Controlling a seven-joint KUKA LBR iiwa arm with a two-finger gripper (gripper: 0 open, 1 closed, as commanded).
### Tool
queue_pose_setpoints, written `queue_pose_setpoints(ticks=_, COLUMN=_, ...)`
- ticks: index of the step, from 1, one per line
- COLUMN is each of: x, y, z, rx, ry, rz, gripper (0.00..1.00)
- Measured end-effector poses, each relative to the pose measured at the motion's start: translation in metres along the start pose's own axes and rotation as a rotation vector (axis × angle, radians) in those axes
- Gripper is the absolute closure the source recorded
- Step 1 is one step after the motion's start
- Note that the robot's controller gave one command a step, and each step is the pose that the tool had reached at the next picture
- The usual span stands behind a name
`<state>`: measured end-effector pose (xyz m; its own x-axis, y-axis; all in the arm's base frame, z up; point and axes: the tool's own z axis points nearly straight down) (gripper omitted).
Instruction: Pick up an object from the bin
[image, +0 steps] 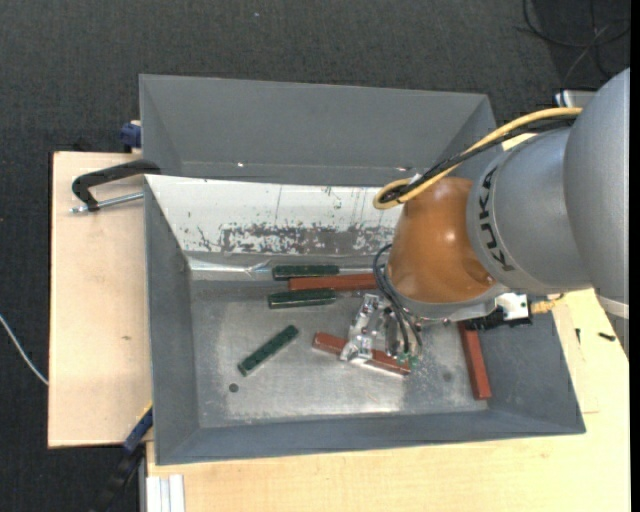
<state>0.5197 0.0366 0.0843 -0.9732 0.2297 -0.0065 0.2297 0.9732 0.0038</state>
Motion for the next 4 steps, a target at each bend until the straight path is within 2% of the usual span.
queue_pose_setpoints(ticks=3, x=0.001, y=0.0, z=-0.023, rx=0.002, ry=0.007, rz=-0.001, gripper=1.0)
queue_pose_setpoints(ticks=4, x=0.001, y=0.0, z=-0.039, rx=0.002, ry=0.006, rz=-0.001, gripper=1.0)
